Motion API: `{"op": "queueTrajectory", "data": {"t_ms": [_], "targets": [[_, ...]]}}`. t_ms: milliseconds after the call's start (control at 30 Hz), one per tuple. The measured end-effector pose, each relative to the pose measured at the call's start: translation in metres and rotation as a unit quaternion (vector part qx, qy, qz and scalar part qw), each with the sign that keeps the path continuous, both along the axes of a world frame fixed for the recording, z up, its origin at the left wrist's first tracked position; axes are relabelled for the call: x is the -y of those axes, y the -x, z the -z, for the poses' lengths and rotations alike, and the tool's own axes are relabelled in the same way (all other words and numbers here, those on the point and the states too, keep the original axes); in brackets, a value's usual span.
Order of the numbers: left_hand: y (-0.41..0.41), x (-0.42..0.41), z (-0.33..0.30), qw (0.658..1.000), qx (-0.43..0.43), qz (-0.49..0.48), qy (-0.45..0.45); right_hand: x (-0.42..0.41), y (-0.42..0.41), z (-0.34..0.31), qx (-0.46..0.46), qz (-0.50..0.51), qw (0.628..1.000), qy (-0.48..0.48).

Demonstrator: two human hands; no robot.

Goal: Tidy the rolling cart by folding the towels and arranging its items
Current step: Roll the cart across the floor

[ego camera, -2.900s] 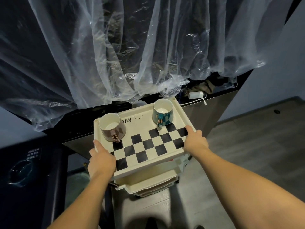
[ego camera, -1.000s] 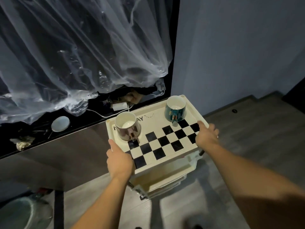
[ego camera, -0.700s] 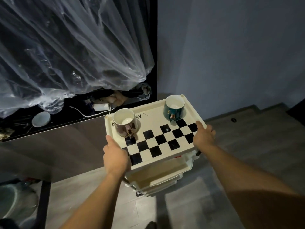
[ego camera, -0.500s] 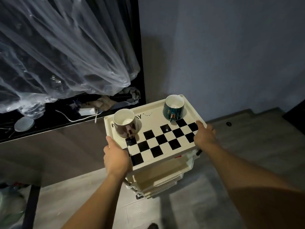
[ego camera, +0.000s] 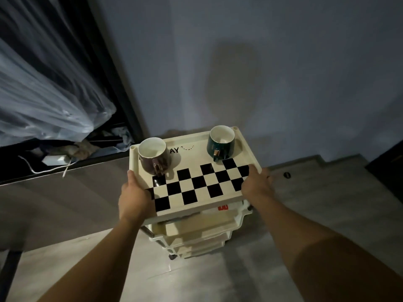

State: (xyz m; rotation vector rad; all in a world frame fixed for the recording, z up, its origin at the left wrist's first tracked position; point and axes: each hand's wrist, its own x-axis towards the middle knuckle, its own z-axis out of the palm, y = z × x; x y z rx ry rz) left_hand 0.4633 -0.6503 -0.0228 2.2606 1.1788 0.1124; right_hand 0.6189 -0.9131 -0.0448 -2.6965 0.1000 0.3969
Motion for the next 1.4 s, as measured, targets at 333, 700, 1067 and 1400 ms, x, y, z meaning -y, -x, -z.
{"op": "queueTrajectory", "data": {"t_ms": [333, 700, 1067, 1400], "targets": [[-0.085, 0.065, 0.004, 0.999, 0.023, 0.035, 0.012, 0.077, -0.065, 0.000, 0.025, 0.017, 0.999, 0.022], [-0.178, 0.176, 0.005, 0.998, 0.041, 0.049, 0.028, 0.190, -0.159, 0.000, 0.019, 0.034, 0.999, -0.007], [-0.270, 0.304, 0.003, 0.998, 0.046, 0.044, 0.019, 0.319, -0.257, 0.006, 0.038, 0.009, 0.999, -0.007], [-0.347, 0.394, 0.003, 0.997, 0.049, 0.015, 0.052, 0.403, -0.341, 0.004, 0.054, 0.015, 0.998, 0.011]]}}
